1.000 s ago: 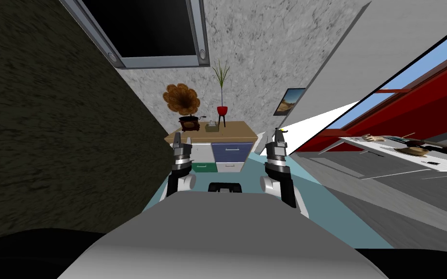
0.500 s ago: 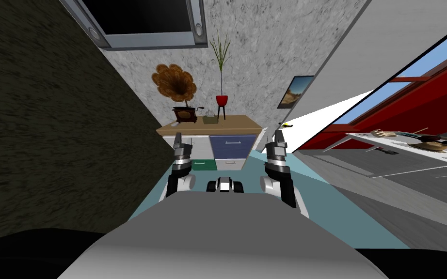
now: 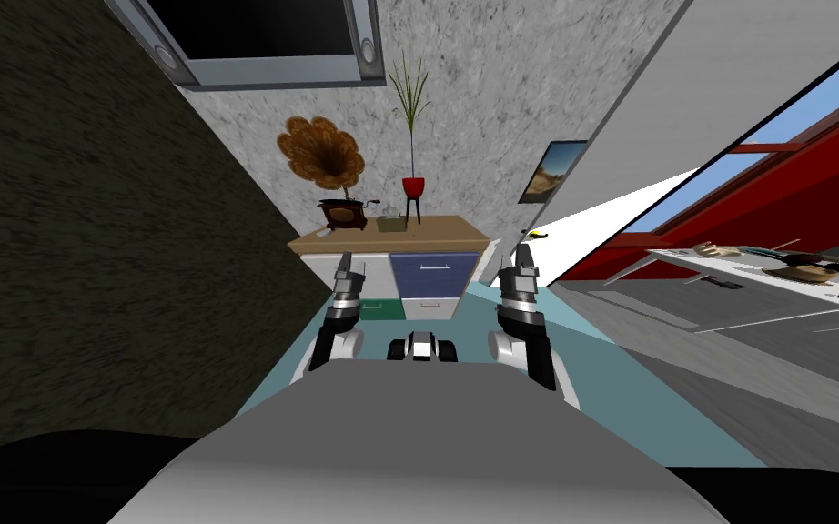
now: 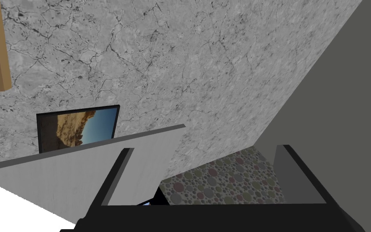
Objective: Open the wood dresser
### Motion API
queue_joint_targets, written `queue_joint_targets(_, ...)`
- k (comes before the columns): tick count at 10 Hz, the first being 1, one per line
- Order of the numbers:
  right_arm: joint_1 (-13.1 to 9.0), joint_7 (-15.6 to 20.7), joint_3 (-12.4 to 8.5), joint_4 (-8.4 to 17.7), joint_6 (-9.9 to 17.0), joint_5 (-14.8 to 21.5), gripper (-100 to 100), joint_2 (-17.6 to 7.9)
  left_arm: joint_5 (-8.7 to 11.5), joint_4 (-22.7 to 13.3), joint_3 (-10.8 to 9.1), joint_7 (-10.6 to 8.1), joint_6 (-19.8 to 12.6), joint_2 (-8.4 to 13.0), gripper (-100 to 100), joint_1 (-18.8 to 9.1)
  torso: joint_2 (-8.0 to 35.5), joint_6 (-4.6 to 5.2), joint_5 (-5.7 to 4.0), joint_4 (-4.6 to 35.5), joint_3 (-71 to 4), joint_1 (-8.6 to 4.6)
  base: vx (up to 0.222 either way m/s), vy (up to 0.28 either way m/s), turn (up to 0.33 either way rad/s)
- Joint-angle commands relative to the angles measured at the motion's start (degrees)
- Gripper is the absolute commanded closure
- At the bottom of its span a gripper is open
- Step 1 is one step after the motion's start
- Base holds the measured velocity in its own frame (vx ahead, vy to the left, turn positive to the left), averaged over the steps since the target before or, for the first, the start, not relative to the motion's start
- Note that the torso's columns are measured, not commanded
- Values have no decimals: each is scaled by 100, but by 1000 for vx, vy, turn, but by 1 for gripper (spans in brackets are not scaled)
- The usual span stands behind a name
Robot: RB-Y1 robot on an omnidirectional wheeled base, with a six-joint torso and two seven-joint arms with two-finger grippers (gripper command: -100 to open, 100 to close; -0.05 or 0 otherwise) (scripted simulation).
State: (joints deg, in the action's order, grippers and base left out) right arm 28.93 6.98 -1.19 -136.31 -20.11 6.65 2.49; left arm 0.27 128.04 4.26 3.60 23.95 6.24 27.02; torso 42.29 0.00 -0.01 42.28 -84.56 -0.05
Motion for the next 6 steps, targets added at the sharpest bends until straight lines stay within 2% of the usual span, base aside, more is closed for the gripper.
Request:
queue_joint_targets(1,0,0,0,0,0,0,0,0,-22,-331,3,14,-39,227,-100,-63,-4,0,-1,-1,-2,-4,27,-97,-14)
queue_joint_targets(6,0,0,0,0,0,0,0,0,-81,-1073,15,55,-148,262,-100,-250,-1,0,3,0,0,9,24,-91,-16)
